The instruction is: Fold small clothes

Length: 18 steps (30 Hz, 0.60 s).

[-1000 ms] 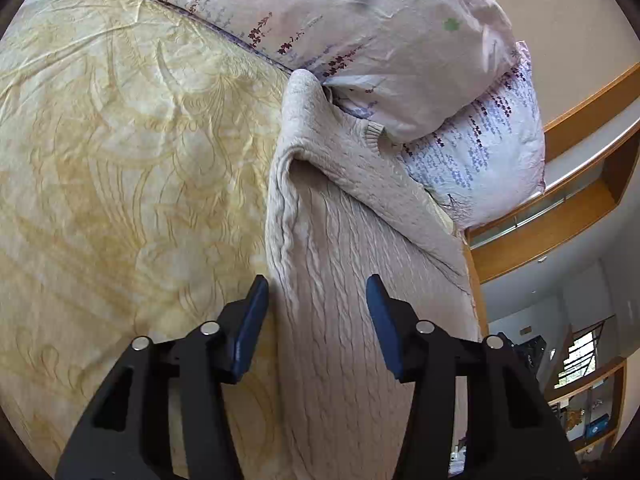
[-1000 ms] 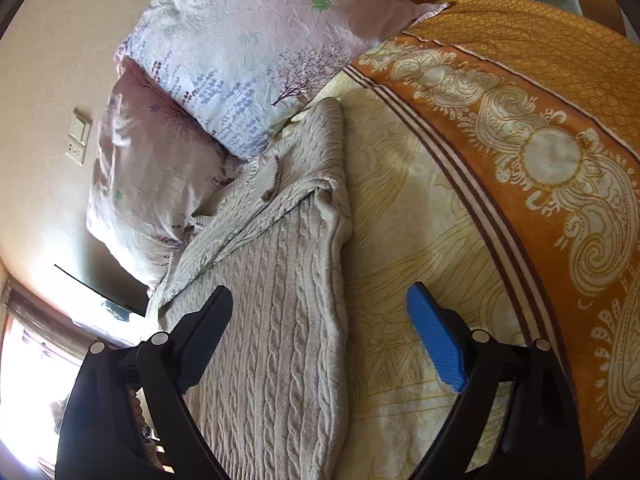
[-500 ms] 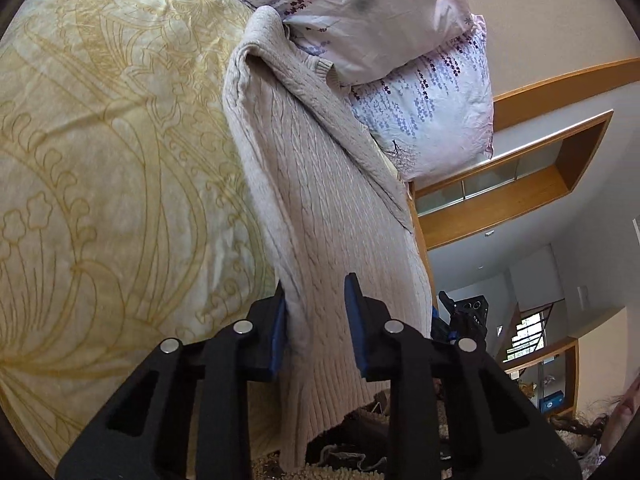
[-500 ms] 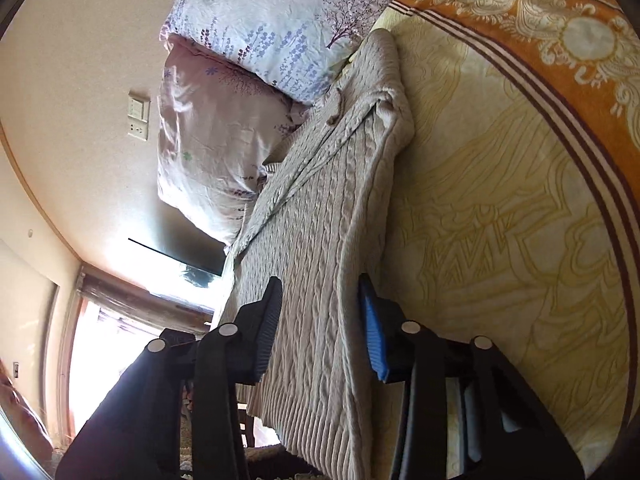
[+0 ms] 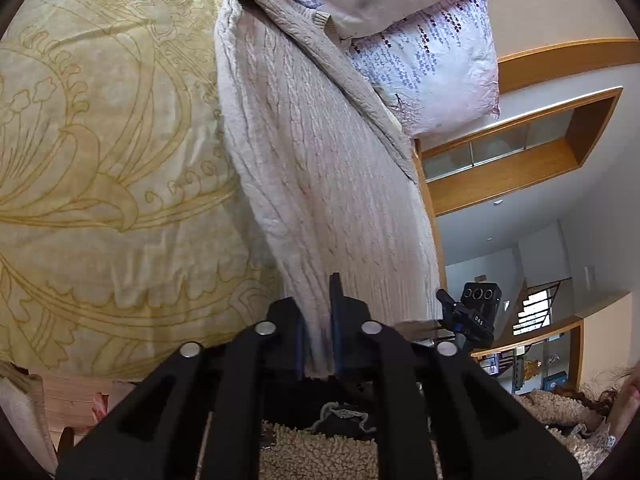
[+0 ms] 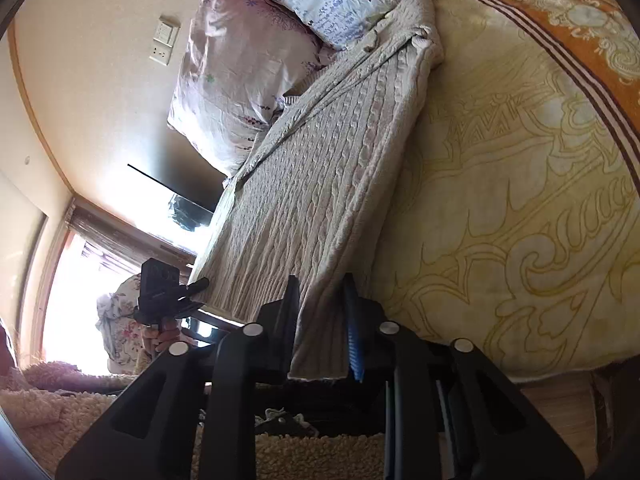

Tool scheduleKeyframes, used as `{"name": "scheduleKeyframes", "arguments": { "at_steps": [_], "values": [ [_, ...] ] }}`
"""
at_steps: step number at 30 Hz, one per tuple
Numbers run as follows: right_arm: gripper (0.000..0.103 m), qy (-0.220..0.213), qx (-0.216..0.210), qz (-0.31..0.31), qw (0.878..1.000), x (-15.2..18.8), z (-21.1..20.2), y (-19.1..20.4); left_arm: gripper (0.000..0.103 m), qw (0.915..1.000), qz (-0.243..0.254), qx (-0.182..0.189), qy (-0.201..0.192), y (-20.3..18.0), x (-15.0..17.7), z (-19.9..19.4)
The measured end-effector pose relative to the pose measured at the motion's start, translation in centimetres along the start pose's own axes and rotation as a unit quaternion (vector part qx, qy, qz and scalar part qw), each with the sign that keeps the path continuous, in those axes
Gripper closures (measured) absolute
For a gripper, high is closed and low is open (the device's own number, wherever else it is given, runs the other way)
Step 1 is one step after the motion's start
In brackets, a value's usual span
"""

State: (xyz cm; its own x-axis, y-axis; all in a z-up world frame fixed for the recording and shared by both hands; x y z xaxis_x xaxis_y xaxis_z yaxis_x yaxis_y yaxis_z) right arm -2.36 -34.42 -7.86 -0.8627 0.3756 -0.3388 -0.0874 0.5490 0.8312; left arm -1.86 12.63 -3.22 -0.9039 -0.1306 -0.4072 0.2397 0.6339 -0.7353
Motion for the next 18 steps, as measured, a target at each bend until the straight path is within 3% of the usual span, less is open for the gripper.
{"name": "scheduleKeyframes", "arguments": {
  "at_steps": [3,10,14,18],
  "values": [
    [0.093,-0.037,0.008,-0.028,0.999,-0.4,-0.1,0.7,0.095,0.9995,0.012,-0.013,-0.025,-0.2,-0.5,-0.6],
    [0.094,-0.127,0.059,-0.111,0.984,-3.3,-0.1,4.3,0.096,0.9903,0.057,-0.069,-0.106,-1.4,-4.6,-3.3],
    [0.095,-0.179,0.097,-0.153,0.967,-5.2,-0.1,6.4,0.096,0.9805,0.091,-0.096,-0.145,-3.0,-7.7,-3.7],
    [0.095,-0.236,0.143,-0.188,0.943,-7.6,-0.1,8.2,0.096,0.9685,0.119,-0.128,-0.177,-4.2,-10.9,-3.3]
  ]
}}
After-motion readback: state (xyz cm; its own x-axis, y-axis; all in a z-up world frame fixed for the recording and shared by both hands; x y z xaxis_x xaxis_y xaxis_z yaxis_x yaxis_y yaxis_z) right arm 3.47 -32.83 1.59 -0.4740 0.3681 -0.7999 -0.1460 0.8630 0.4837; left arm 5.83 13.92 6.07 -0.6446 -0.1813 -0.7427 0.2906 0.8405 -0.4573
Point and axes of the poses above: each gripper's, at about its wrist camera, not at the fingertips, and z roughly the way its jaws point, y to its left, x to its underside, the point moved 2 cm from there along z, roughly the way its jaws point, and after that the axes turned 9 degrees about z, right-handed, at the moved point
